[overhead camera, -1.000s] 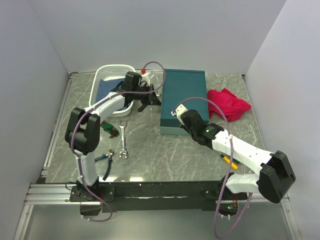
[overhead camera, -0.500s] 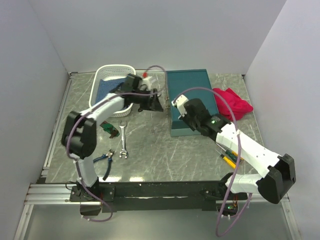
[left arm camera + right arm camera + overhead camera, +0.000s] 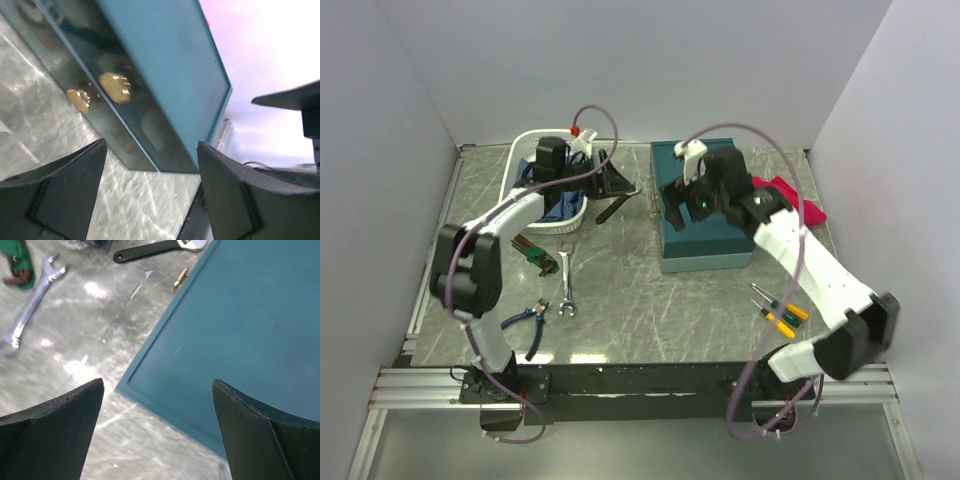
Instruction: Sort the tools into containers
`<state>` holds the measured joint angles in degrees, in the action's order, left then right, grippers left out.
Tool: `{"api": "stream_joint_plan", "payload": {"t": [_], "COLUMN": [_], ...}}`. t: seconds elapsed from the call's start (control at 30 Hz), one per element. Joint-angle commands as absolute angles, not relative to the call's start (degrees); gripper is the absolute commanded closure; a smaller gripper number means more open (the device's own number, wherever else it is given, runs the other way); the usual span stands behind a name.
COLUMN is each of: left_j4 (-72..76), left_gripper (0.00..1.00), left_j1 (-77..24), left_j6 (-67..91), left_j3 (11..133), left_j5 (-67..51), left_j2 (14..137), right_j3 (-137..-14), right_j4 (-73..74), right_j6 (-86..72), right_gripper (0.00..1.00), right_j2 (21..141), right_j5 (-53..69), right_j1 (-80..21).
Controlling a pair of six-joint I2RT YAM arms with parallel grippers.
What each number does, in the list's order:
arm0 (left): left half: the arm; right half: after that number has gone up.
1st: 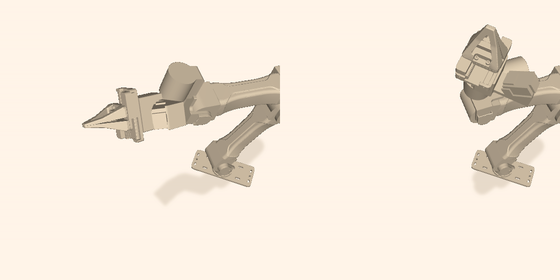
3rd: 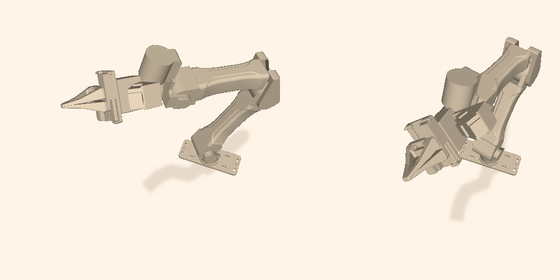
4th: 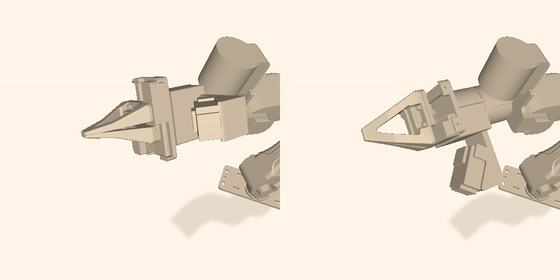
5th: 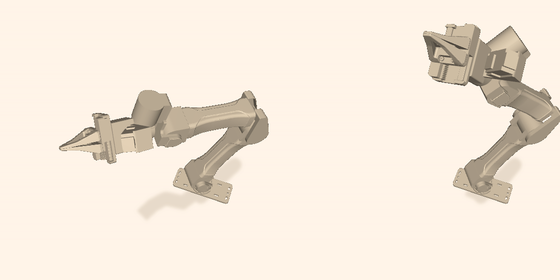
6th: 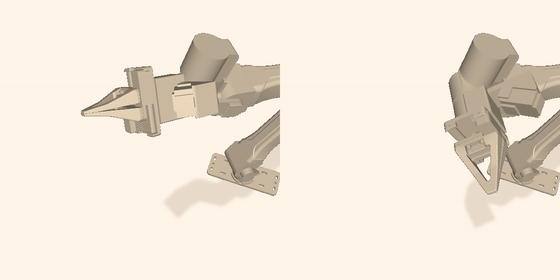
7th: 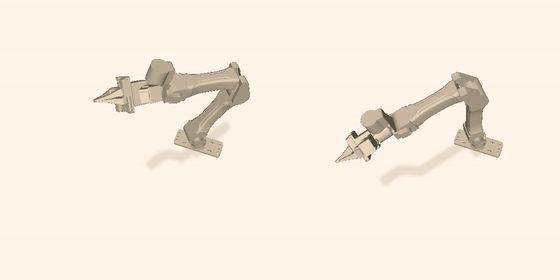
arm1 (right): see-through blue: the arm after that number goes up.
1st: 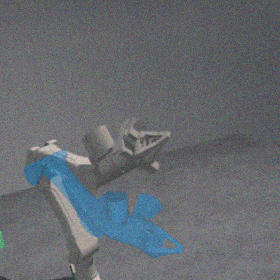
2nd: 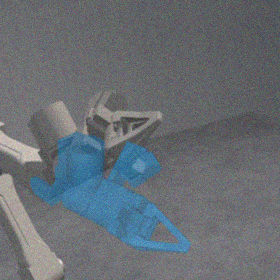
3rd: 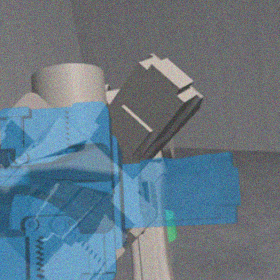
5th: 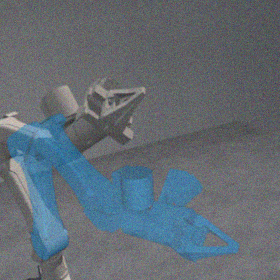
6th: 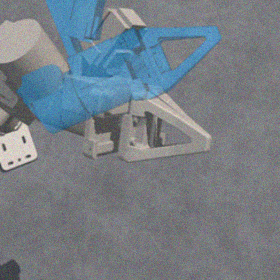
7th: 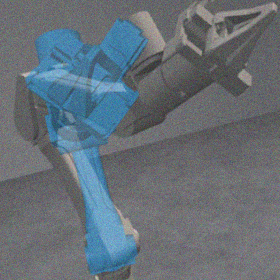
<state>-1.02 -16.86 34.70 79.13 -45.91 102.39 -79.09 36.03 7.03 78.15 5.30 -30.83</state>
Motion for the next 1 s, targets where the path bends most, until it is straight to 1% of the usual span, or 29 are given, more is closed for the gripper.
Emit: {"api": "stream_joint_plan", "payload": {"t": [0.0,0.03,0.07,0.13,0.23,0.27,0.3,0.37,0.4,0.47,0.57,0.83,0.97], "left_j4": [26.1,30.3,31.8,35.5,37.2,40.1,42.3,45.8,47.2,44.8,44.3,39.6,39.9], "left_gripper": [0.22,0.2,0.2,0.22,0.24,0.24,0.28,0.33,0.36,0.39,0.4,0.38,0.38], "left_j1": [-13.7,-13.6,-13.6,-13.9,-14.3,-14.4,-14.4,-14.8,-14.9,-15.6,-16.5,-19.3,-20.5], "left_j6": [56.7,59.9,61.3,64.7,66.6,67.9,69.5,73.2,73.4,71.9,72.1,69.6,70.1], "left_j3": [73.8,73.9,74.1,74.7,77.1,77.4,77.4,77.5,78.0,79.9,80.0,82.1,83.9], "left_j5": [-54.9,-55.1,-55.5,-56.6,-58.3,-58.6,-58.6,-58.3,-58.2,-58.0,-58.1,-56.3,-55.7], "left_j2": [110.5,112.9,114.2,117.7,121.5,122.5,124.2,125.5,125.9,126.9,127.6,128.3,130.0], "right_j3": [-87.7,-89.5,-90.2,-91.0,-90.2,-89.8,-89.4,-88.2,-87.7,-86.6,-85.8,-83.7,-83.0], "right_j4": [39.2,39.5,39.9,40.0,40.0,39.9,39.9,39.4,39.0,38.2,38.0,37.4,37.4], "right_j6": [-2.4,-3.0,-3.5,-3.8,-4.0,-4.1,-4.6,-4.8,-5.4,-5.5,-5.8,-4.9,-4.6], "right_gripper": [0.04,0.03,0.01,0.03,0.08,0.1,0.14,0.19,0.24,0.3,0.31,0.31,0.31], "right_j2": [85.4,87.6,88.5,90.8,92.5,93.0,93.4,94.2,94.2,94.4,94.7,94.2,93.7], "right_j5": [19.1,20.0,20.3,21.2,22.2,22.8,23.6,24.2,24.1,23.6,23.5,22.9,21.9], "right_j1": [-21.9,-21.0,-20.4,-18.4,-16.7,-16.3,-15.9,-15.3,-15.2,-15.0,-14.6,-14.0,-13.9]}}
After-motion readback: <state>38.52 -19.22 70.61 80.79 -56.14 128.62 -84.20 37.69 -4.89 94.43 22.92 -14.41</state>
